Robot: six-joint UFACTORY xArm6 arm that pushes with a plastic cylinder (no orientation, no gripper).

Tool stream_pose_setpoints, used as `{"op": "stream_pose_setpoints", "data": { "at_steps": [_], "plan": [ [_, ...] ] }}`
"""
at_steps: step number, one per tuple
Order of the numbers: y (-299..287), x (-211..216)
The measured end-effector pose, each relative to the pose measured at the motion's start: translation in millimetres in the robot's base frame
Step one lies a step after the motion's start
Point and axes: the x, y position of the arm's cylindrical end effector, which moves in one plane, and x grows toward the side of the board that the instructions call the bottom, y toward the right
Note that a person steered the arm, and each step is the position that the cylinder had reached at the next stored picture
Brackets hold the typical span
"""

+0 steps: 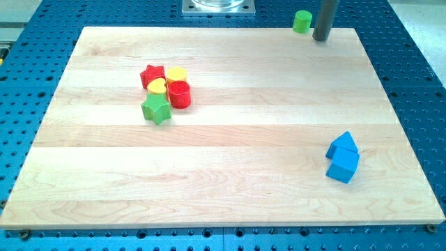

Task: Move the triangle to the top left of the green star

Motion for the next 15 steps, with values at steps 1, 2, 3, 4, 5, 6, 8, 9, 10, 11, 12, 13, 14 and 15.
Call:
{"op": "stream_pose_setpoints", "data": {
  "at_steps": [1,2,3,4,5,6,8,9,10,11,12,13,14,15],
  "plan": [
    [28.4,120.7],
    [80.8,241.8],
    [8.5,270.0],
    [-123.8,266.4],
    [-274.9,265.5],
    [-202.8,264.2],
    [-118.3,238.9],
    [-168.2,225.8],
    [-172.4,214.4],
    [-163.0,176.6],
    [-247.8,238.5],
    [-247.8,275.1],
    [-255.8,317.3],
    [-343.8,317.1]
  ]
}}
